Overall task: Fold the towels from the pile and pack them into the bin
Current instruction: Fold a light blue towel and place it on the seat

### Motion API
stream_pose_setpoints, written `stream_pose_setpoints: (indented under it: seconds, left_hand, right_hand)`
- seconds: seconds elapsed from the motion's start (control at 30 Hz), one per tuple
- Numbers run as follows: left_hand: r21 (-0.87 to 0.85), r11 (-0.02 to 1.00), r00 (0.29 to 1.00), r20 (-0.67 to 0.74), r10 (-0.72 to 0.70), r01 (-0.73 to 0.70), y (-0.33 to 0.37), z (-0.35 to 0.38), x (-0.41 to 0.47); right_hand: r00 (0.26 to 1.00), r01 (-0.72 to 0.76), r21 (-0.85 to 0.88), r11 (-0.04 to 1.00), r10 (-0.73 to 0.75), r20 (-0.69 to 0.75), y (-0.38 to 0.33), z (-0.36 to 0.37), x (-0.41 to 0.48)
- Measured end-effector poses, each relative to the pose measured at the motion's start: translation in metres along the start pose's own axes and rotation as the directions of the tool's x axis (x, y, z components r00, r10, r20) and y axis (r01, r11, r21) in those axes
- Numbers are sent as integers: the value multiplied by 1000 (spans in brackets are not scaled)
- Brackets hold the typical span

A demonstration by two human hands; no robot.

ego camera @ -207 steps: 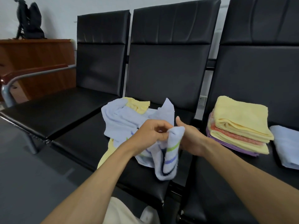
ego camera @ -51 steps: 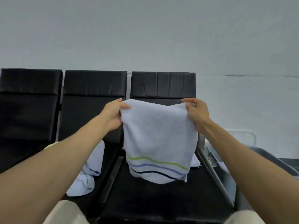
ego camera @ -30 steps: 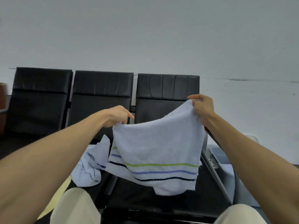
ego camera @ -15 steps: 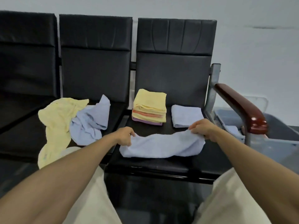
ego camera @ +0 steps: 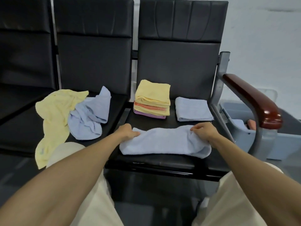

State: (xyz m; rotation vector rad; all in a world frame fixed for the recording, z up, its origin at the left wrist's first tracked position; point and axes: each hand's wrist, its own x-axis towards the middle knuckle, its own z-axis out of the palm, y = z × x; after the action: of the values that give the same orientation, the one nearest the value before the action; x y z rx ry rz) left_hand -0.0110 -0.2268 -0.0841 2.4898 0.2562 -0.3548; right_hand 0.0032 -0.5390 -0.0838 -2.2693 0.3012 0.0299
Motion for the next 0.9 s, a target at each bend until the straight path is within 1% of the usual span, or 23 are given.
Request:
stream_pose_setpoints:
  seconds: [0.1, 0.13, 0.2, 0.23, 0.3, 0.4, 0.47, 0.53, 0.63, 0.7, 0.77, 0.8, 0.83, 0.9]
  left_hand:
    - [20, 1000, 1000, -11, 18, -18, 7, -3, 1]
    - [2, 1000, 999, -20, 28, -28, 11, -3, 1]
    - [-84, 994, 995, -67, 70, -76, 16, -5, 0]
    - [-136, 984, 989, -113, 98, -113, 21, -7, -2]
    - [-254, 943, 962, -219, 161, -216, 29, -19, -5]
    - [-392, 839, 904, -353, 240, -376, 44, -51, -12]
    - [-447, 776, 873, -410, 265, -446, 55, -75, -20]
    - [-465, 750, 859, -435, 269, -470, 70, -100, -32]
    - [-395, 804, 830, -520, 202, -444, 92, -142, -52]
    - [-289, 862, 793, -579, 189, -417, 103, -169, -67]
    - [-236, 879, 752, -633, 185, -415, 111, -193, -86]
    - [-247, 872, 743, -645, 178, -423, 116, -203, -93]
    - [-307, 839, 740, -654, 158, -450, 121, -215, -101]
    - [-486, 704, 754, -649, 106, -517, 129, -234, -117]
  right_hand:
    - [1000, 21, 41, 999, -22, 19, -1, 0, -3]
    - [999, 22, 57, 998, -24, 26, -3, -2, -3]
    - [999, 25, 90, 996, -27, 23, -9, -5, -6]
    - [999, 38, 98, 995, -39, 11, -14, -9, -9]
    - [995, 99, 101, 990, -97, -25, -27, -17, -13]
    - [978, 200, 152, 968, -187, -96, -49, -28, -15]
    - [956, 262, 163, 951, -233, -177, -65, -38, -14]
    - [927, 327, 153, 933, -285, -244, -85, -54, -16]
    - [874, 406, 99, 908, -355, -331, -119, -91, -24]
    - [837, 443, 55, 895, -390, -384, -137, -117, -29]
    - [796, 476, -10, 879, -436, -419, -152, -141, -39]
    - [778, 481, -58, 875, -456, -433, -158, -150, -44]
    - [756, 486, -108, 867, -480, -446, -165, -159, -49]
    - [720, 496, -196, 846, -527, -452, -179, -175, -59]
